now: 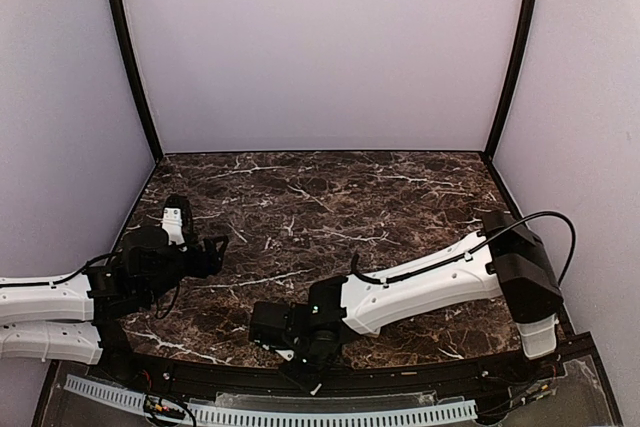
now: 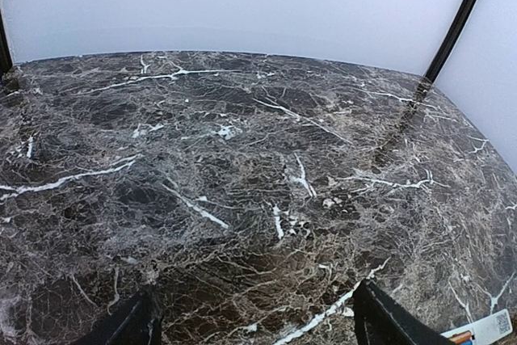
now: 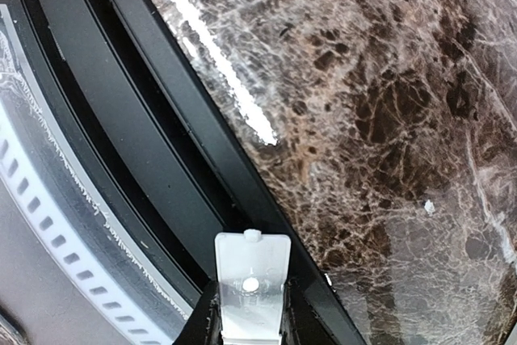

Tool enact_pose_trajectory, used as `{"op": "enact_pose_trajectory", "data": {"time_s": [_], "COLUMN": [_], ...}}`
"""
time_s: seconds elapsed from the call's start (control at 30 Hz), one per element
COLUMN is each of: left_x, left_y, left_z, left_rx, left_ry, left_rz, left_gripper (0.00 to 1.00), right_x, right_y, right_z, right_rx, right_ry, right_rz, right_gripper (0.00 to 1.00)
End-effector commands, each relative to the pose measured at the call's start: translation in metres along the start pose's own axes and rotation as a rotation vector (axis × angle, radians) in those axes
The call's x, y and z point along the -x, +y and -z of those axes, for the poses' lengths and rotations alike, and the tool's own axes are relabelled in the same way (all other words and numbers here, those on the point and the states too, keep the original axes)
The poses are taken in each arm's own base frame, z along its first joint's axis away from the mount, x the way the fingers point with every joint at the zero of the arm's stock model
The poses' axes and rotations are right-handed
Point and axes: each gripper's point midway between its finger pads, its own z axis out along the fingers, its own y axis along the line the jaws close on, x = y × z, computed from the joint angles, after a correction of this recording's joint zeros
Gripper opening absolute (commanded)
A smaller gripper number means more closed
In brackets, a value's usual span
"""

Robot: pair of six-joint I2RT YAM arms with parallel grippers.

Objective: Load the batteries into the remote control
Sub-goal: Pick up the battery cover from the corner of the board.

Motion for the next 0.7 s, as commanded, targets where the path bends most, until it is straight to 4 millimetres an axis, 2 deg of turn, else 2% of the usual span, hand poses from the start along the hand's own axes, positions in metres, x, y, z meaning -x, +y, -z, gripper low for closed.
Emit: {"op": "enact_pose_trajectory", "data": {"time_s": [0.0, 0.37, 0.67], "left_x": [0.002, 0.007, 0.005], "left_y": [-0.013, -0.044, -0.057], "left_z": [0.002, 0.011, 0.018], "left_rx": [-0.076, -0.194, -0.233], "left_ry": [-0.018, -0.061, -0.066], "left_rz": [-0.019, -0.109, -0.171], "left_gripper": [0.81, 0.8, 0.8], "right_x": [0.007, 0.005, 0.002], "right_y": [-0.057, -0.06, -0.073], "right_z": [-0.005, 0.008, 0.016], "right_rx": [-0.159, -0.159, -0.179], "right_ry": [-0.026, -0.04, -0.051], "right_rz": [-0.042, -0.044, -0.047], "right_gripper": [0.11, 0.11, 0.12]}}
